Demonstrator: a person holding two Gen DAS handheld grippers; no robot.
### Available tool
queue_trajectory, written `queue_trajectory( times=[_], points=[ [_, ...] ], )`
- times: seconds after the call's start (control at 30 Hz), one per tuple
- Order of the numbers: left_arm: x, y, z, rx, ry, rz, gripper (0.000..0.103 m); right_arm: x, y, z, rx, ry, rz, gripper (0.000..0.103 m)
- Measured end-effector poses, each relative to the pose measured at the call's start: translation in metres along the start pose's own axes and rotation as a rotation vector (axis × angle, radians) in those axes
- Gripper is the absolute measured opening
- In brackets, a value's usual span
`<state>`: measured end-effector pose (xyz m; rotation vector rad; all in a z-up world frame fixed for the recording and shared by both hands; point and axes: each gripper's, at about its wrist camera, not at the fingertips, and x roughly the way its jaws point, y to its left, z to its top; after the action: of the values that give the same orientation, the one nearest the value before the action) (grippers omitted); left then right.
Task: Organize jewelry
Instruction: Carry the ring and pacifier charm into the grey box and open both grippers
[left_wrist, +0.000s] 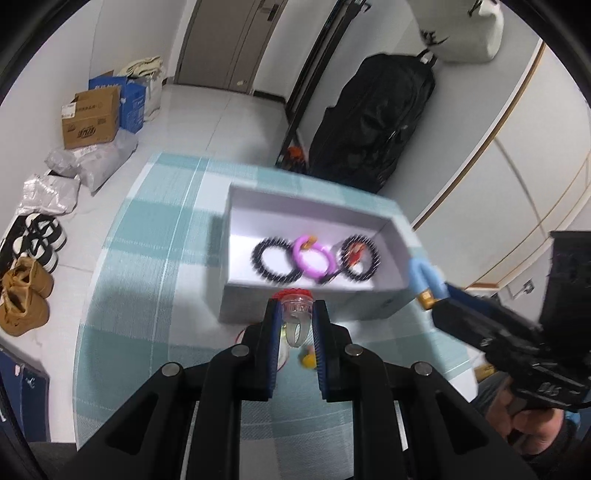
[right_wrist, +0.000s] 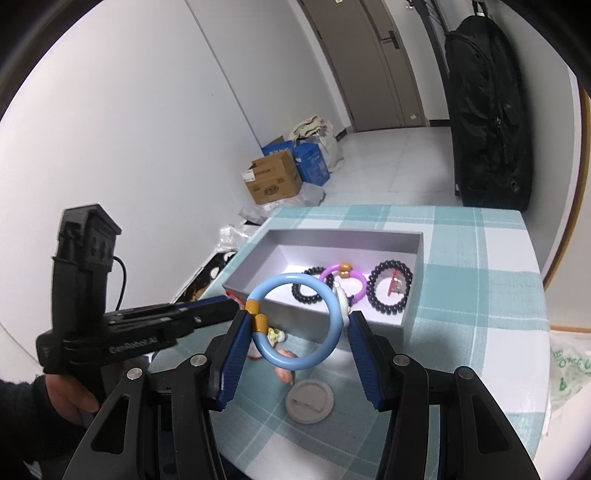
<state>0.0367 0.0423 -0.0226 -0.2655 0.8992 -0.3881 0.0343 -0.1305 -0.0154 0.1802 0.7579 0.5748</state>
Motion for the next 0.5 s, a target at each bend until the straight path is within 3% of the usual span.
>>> queue_trajectory(
  times=[0.27,0.5],
  points=[
    [0.003,-0.001,0.026,0.003,-0.04,-0.021,0.012,0.006,-0.005,0.016,0.001,-0.023,0.015,0.052],
    [0.021,-0.002,0.037,0.012,0.005,-0.019,0.012,0.014,-0.015,0.027,0.022,-0.034,0.022,0.052]
  ],
)
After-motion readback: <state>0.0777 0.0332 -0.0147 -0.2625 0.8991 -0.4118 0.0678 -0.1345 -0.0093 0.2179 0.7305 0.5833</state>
